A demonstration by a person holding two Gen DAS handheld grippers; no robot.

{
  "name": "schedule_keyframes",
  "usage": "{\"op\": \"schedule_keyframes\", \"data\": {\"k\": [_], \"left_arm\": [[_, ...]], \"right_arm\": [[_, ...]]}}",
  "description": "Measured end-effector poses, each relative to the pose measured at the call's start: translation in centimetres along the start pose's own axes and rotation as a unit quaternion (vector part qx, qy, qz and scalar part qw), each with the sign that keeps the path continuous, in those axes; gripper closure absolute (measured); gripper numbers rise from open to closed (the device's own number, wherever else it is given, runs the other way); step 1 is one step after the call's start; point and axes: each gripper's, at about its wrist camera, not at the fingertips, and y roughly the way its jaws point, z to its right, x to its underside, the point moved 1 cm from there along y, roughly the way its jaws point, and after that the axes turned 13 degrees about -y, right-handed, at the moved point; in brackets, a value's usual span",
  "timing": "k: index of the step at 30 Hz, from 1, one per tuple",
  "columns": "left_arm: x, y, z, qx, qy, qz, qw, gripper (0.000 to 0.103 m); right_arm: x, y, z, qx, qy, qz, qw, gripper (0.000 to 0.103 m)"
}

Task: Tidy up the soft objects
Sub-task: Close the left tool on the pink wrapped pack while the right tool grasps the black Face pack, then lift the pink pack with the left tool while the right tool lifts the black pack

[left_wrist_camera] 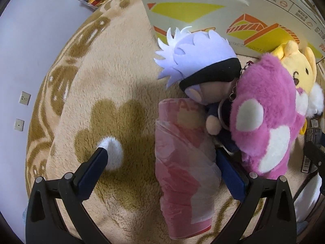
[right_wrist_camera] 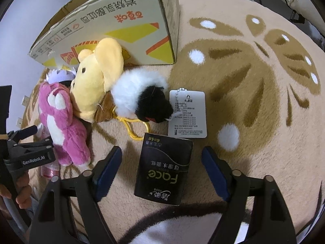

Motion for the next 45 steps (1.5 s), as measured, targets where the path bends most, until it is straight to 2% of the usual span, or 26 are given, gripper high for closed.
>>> {"op": "schedule_keyframes", "data": {"k": [1, 4, 5, 6, 11, 17, 21, 24, 29, 38, 45], "left_arm": [[0.0, 0.0, -0.1, 0.001, -0.001, 0.000, 1.0000, 0.000], [0.0, 0.1, -0.3, 0.002, -0.001, 0.001, 1.0000, 0.000], [0.0, 0.2, -0.4, 0.002, 0.000, 0.003, 1.0000, 0.002], [0.0, 0.2, -0.4, 0.001, 0.004, 0.007, 1.0000, 0.004], [1.0, 0.0, 0.2, 0.014, 0.032, 0.019, 0.9992, 0.026], [1.2, -0.2, 0.5, 0.036, 0.033, 0.013, 0.9987, 0.046], [1.6, -1.0, 0.9, 0.030, 0.043, 0.020, 0.9984, 0.058], [2.0, -1.5, 0.6, 0.033, 0.037, 0.024, 0.9985, 0.059], [1.9, -2.8, -0.8, 0.059, -0.016, 0.031, 0.9977, 0.059], [2.5, -8.1, -2.5, 0.058, -0.038, 0.112, 0.9913, 0.059], [2.0, -13.1, -3.7, 0.061, -0.045, 0.200, 0.9769, 0.059]], "right_arm": [[0.0, 0.2, -0.2, 0.005, -0.004, -0.003, 1.000, 0.031], [0.2, 0.6, -0.5, 0.017, -0.010, -0.005, 1.000, 0.040], [0.2, 0.7, -0.6, 0.021, -0.011, -0.004, 1.000, 0.046], [0.4, 0.9, -0.7, 0.022, -0.012, -0.004, 1.000, 0.048], [0.6, 1.1, -1.3, 0.017, -0.022, 0.002, 1.000, 0.048], [0.8, 0.5, -2.3, 0.014, -0.024, 0.019, 0.999, 0.049], [0.9, -0.6, -3.0, 0.019, -0.035, 0.043, 0.998, 0.049], [0.9, -1.9, -3.7, 0.028, -0.045, 0.071, 0.996, 0.050], [0.9, -4.1, -4.7, 0.048, -0.061, 0.122, 0.989, 0.050], [0.8, -8.4, -3.2, 0.055, -0.068, 0.183, 0.979, 0.050], [1.4, -11.0, -3.3, 0.049, -0.071, 0.225, 0.970, 0.050]]}}
